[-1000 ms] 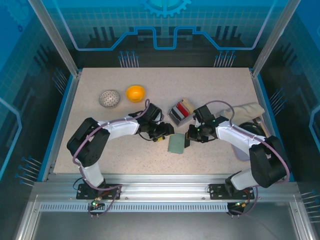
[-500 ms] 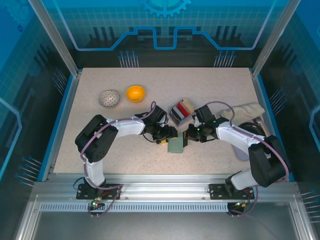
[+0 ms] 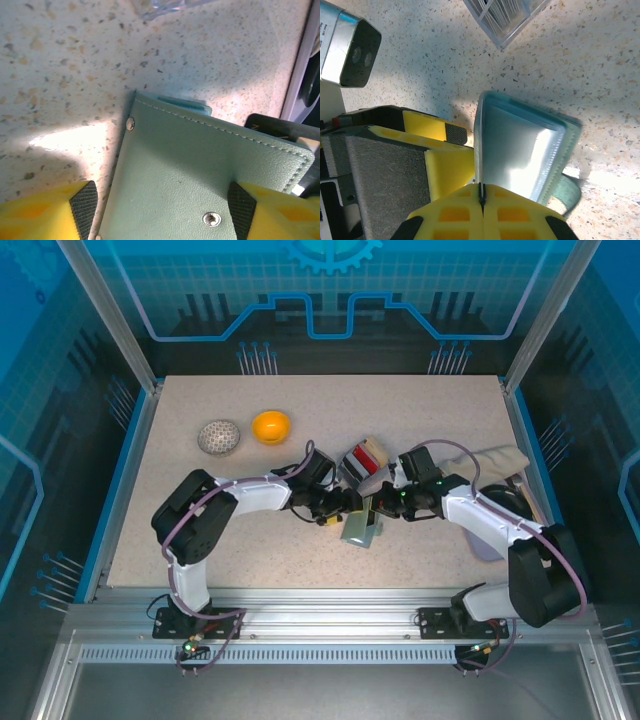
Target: Put the credit cards into the card holder
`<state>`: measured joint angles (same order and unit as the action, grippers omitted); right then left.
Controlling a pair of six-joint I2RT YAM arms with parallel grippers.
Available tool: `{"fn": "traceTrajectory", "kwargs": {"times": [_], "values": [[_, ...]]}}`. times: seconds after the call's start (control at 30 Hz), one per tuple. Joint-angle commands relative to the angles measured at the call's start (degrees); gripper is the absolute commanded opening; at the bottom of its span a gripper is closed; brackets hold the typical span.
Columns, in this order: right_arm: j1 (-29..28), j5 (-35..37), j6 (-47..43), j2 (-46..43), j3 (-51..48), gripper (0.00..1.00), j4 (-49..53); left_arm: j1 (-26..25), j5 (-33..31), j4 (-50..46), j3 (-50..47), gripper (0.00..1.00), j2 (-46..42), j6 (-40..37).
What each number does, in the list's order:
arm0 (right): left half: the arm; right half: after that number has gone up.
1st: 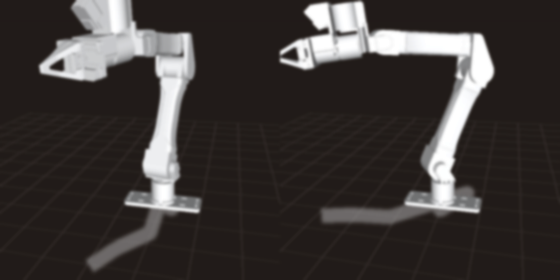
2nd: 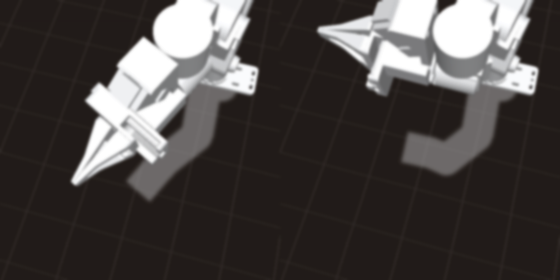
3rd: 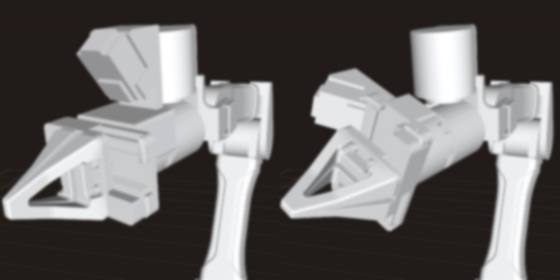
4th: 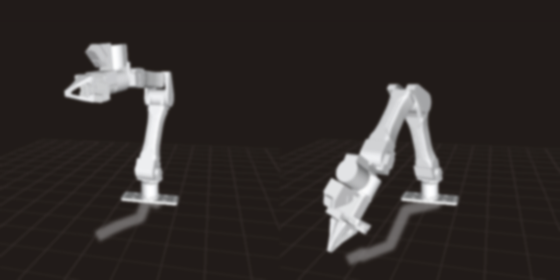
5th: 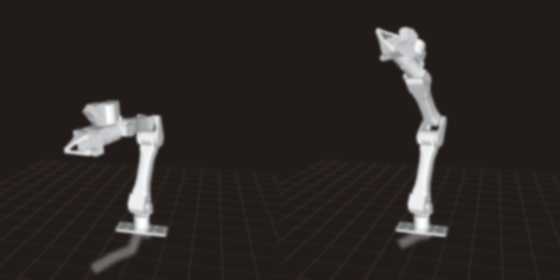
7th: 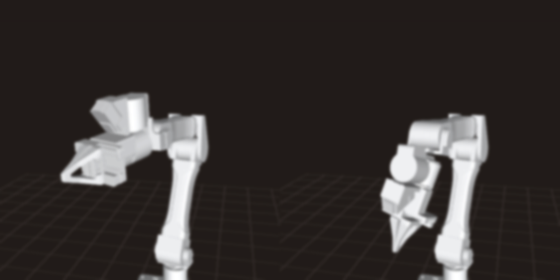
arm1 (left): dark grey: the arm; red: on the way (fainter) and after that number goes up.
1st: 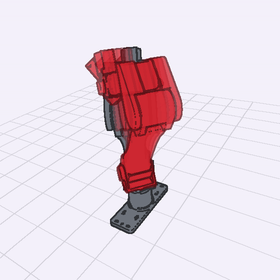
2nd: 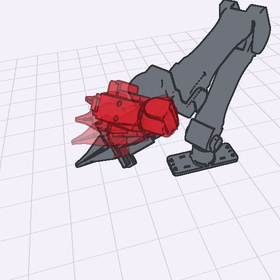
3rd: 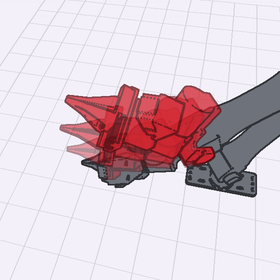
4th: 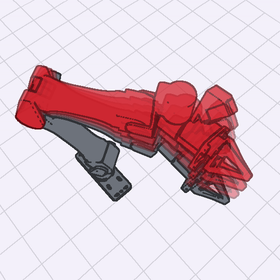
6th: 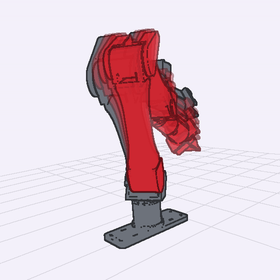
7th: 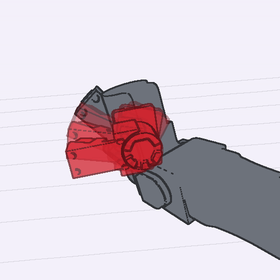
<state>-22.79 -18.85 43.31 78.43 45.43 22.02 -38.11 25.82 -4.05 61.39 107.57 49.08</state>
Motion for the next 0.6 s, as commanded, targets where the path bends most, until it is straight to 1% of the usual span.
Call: {"fn": "traceTrajectory", "kwargs": {"times": [0.0,0.27,0.43,0.57], "values": [[1.2,-3.3,0.8,-1.0,0.8,0.02,-0.6,-0.4,1.8,3.2,-1.7,0.76,-4.1,0.7],[4.4,-8.5,5.0,-1.6,-2.4,0.00,-7.0,-0.2,1.5,4.1,-4.1,0.81,-7.4,0.3],[5.4,-13.2,7.2,-0.4,-4.0,0.00,-11.7,-0.2,4.0,4.3,-3.3,0.79,-5.6,-0.3],[5.8,-15.2,10.0,-0.1,-5.8,0.00,-16.3,-0.3,4.7,4.8,-3.2,0.75,-5.2,-0.4]]}}
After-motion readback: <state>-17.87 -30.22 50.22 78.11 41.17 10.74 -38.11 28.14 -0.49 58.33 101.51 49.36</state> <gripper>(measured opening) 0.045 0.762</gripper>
